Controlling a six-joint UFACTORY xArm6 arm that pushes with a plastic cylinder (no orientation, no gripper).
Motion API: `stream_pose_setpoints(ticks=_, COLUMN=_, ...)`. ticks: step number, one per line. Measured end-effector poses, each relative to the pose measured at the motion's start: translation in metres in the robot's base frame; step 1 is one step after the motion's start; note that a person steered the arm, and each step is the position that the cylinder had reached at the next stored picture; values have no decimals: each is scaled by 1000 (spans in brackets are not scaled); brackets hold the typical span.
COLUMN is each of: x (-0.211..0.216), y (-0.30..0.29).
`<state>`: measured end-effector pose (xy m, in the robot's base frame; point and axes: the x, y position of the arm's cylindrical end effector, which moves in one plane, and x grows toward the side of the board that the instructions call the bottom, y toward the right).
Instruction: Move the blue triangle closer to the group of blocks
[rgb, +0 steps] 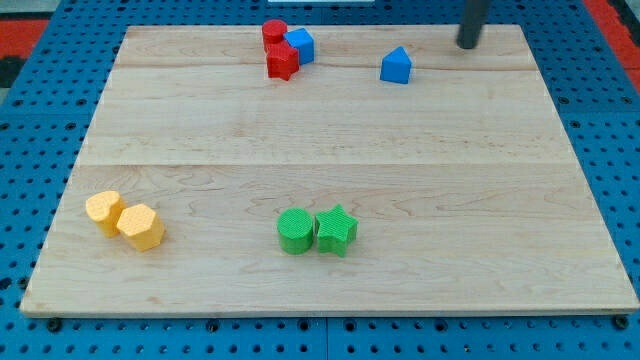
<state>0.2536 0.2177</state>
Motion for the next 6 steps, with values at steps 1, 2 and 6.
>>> stream_pose_setpoints(ticks=1, x=38, y=-48)
stream_pose_setpoints(ticks=2, x=27, y=-108)
stream_pose_setpoints(ticks=6, x=94, y=-158)
